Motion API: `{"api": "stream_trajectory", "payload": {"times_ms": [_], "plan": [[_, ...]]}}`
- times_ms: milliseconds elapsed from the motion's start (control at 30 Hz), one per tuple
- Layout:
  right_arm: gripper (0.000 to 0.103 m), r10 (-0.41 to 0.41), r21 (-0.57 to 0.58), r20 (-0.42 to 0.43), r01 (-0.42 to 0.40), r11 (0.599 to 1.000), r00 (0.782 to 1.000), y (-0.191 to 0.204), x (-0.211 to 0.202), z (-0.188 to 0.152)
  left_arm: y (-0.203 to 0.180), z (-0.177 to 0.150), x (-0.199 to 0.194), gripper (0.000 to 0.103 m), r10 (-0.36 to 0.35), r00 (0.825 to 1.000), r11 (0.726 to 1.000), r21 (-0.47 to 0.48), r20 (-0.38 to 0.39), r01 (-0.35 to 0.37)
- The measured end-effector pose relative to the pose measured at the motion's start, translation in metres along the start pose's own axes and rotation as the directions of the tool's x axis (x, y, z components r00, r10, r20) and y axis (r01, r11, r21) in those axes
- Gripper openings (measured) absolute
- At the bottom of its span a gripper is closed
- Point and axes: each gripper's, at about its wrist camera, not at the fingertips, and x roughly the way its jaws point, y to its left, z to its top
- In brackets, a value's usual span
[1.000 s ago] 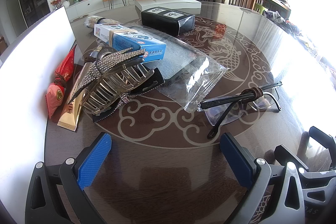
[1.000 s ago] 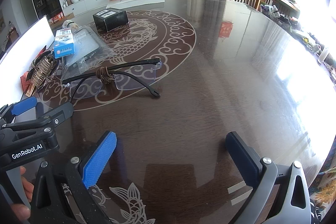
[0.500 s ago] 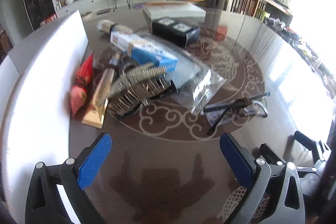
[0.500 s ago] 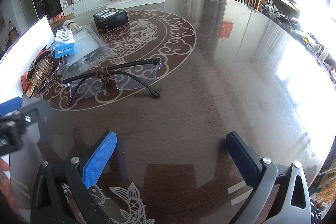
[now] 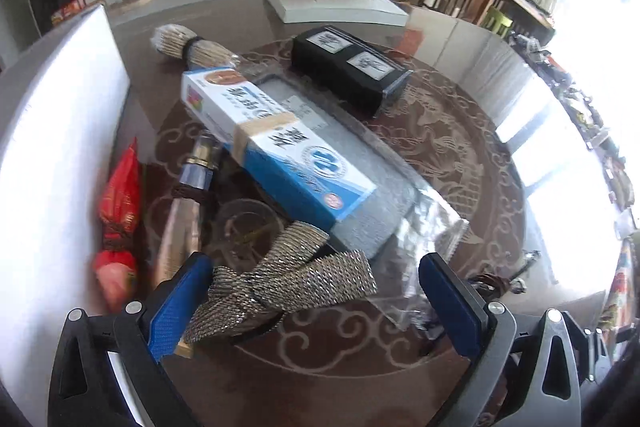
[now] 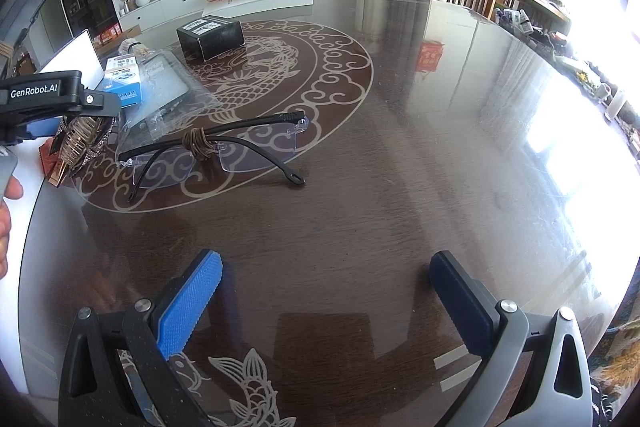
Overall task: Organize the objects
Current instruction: 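Grasp the rhinestone bow hair clip with the left gripper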
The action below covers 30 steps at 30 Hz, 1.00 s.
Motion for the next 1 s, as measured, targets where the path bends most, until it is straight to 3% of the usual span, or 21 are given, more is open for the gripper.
{"api": "stream_trajectory", "payload": {"times_ms": [100,133,333,500,700,833,867,900,933,1000], "plan": [[0.103,0.0,0.001,0.0,0.0,1.0,1.0,0.0,0.0,0.0,-0.023,-0.019,-0.005,0.103,-0.19,0.981,0.979,0.06,-0.045,0.193],[0.103,0.0,0.001,0.0,0.0,1.0,1.0,0.0,0.0,0.0,-0.029,-0.025,-0.009,0.103,-0.209,0.976,0.974,0.08,-0.056,0.213],[0.103,0.0,0.001,0.0,0.0,1.0,1.0,0.0,0.0,0.0,-0.04,-0.024,-0.033,0.103,-0.089,0.996,0.987,0.139,0.031,0.084],[0.103,0.0,0.0,0.0,0.0,1.0,1.0,0.0,0.001,0.0,-0.035,-0.008,-0.008,0.103,-0.009,0.999,0.997,0.079,0.033,0.006],[0.103,0.0,0.0,0.0,0.0,1.0,1.0,0.001,0.001,0.0,-0.03,-0.008,0.026,0.103,0.114,0.993,0.992,0.053,-0.024,-0.113],[0.103,0.0,0.0,0.0,0.0,1.0,1.0,0.001,0.001,0.0,-0.02,-0.007,0.021,0.102,0.033,0.999,0.999,-0.009,0.009,-0.033],[0.103,0.0,0.0,0.0,0.0,1.0,1.0,0.001,0.001,0.0,-0.02,-0.007,0.018,0.077,0.036,0.999,0.999,-0.003,0.024,-0.036],[0.103,0.0,0.0,0.0,0.0,1.0,1.0,0.0,0.001,0.0,-0.022,-0.008,0.016,0.061,0.073,0.997,0.997,0.028,0.031,-0.074],[0.103,0.0,0.0,0.0,0.0,1.0,1.0,0.001,0.001,0.0,-0.025,-0.01,0.014,0.052,0.089,0.996,0.994,0.057,0.031,-0.091],[0.103,0.0,0.0,0.0,0.0,1.0,1.0,0.001,0.001,0.0,-0.024,-0.017,0.01,0.051,0.077,0.997,0.995,0.056,0.022,-0.078]]}}
